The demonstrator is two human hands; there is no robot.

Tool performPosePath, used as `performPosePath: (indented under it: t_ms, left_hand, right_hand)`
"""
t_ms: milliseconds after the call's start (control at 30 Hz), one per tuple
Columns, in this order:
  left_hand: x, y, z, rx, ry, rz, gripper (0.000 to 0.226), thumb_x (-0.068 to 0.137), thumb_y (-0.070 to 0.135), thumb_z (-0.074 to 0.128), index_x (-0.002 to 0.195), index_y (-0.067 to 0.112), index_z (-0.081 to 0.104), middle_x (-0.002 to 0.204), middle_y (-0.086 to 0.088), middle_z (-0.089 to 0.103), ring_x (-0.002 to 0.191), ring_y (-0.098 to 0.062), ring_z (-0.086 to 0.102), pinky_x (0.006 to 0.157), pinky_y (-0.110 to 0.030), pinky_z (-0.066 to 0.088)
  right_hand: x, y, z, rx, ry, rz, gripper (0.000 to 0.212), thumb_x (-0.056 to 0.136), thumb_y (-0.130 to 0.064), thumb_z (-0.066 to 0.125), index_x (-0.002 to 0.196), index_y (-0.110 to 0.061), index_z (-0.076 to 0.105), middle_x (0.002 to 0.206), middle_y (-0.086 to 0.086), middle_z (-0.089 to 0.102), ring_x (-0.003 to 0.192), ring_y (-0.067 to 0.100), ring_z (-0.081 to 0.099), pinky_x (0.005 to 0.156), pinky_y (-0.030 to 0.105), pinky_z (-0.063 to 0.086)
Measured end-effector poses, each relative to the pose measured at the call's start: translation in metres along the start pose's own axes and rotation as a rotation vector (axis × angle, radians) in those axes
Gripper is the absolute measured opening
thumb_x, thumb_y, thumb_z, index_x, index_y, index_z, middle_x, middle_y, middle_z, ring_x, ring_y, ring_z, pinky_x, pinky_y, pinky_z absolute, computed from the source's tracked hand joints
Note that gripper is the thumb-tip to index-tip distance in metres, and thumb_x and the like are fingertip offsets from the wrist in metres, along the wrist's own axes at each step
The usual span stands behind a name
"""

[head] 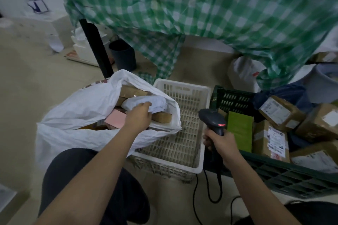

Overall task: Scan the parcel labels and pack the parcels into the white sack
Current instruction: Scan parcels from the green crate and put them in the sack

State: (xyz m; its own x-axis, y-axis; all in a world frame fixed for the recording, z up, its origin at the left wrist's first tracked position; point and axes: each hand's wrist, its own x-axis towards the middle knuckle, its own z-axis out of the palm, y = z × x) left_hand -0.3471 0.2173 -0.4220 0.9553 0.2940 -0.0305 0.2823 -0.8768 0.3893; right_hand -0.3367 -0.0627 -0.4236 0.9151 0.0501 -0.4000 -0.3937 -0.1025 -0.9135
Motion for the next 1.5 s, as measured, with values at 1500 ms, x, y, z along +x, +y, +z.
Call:
performPosePath:
  t_ms: [1500]
  left_hand:
    - [0.038,0.427,0.200,-0.996,-0.394,0.199,0.034,0.097,0.013,0.051,0.128,0.028,0.055,0.133,0.005,0.050,0.117,-0.008,0.051,0.087,-0.017,0.048]
  right_hand:
    - [0.096,-0.011,-0.302,0.335,0.801,-0.161,0.013,0.083,-0.025,0.070,0.075,-0.024,0.060,0.072,-0.003,0.066,0.071,0.015,0.062,0.070,0.033,0.051]
